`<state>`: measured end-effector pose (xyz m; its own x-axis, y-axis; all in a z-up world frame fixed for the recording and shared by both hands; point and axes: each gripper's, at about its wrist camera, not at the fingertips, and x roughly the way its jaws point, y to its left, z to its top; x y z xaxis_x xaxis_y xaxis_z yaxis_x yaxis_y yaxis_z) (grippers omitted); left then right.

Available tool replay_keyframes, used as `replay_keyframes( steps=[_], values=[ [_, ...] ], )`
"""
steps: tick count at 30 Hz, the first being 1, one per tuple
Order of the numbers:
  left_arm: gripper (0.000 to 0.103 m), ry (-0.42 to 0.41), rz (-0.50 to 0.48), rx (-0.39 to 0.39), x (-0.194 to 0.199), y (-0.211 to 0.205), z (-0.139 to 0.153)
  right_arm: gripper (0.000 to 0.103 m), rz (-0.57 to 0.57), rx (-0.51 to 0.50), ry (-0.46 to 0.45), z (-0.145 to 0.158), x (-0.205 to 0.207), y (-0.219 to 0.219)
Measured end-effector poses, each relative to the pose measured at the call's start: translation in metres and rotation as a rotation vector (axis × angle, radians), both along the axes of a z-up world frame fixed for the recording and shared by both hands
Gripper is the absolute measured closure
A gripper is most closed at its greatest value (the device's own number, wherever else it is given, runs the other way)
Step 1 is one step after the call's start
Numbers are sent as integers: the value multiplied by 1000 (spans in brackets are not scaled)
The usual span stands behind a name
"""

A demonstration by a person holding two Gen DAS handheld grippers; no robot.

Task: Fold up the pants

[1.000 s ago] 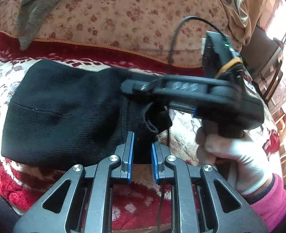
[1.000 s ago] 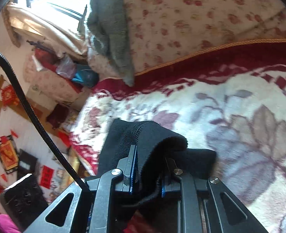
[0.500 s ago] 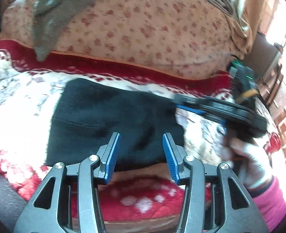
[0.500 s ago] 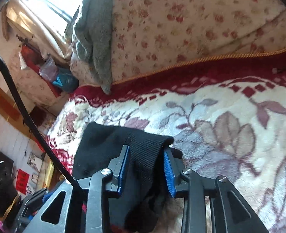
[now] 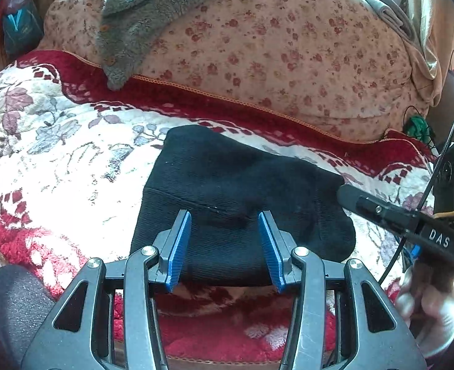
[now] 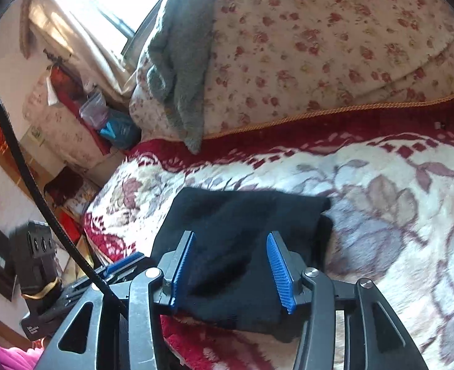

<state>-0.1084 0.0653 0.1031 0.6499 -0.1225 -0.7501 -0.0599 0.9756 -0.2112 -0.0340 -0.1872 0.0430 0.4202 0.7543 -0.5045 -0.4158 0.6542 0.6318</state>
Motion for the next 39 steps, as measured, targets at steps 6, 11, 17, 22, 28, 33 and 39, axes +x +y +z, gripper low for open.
replay_keyframes(
  steps=[6, 11, 17, 22, 28, 33, 39],
  values=[
    [59, -15, 24, 32, 0, 3, 2, 56, -7, -60, -45, 2, -8, 19],
    [59, -11, 32, 31, 1, 8, 1, 51, 0, -65, -51, 1, -12, 25],
    [59, 4, 57, 13, 4, 17, -2, 51, -2, -79, -32, -3, -8, 26],
    [59, 5, 65, 16, 6, 20, -3, 51, -3, -81, -22, -5, -5, 25],
    [59, 8, 73, 15, 7, 23, -3, 51, -6, -80, -22, -5, -2, 25],
    [59, 9, 69, 19, 7, 23, -2, 51, -2, -80, -23, -5, -1, 26],
    [59, 7, 67, 24, 8, 21, -1, 51, 2, -83, -28, -5, -4, 28]
  ],
)
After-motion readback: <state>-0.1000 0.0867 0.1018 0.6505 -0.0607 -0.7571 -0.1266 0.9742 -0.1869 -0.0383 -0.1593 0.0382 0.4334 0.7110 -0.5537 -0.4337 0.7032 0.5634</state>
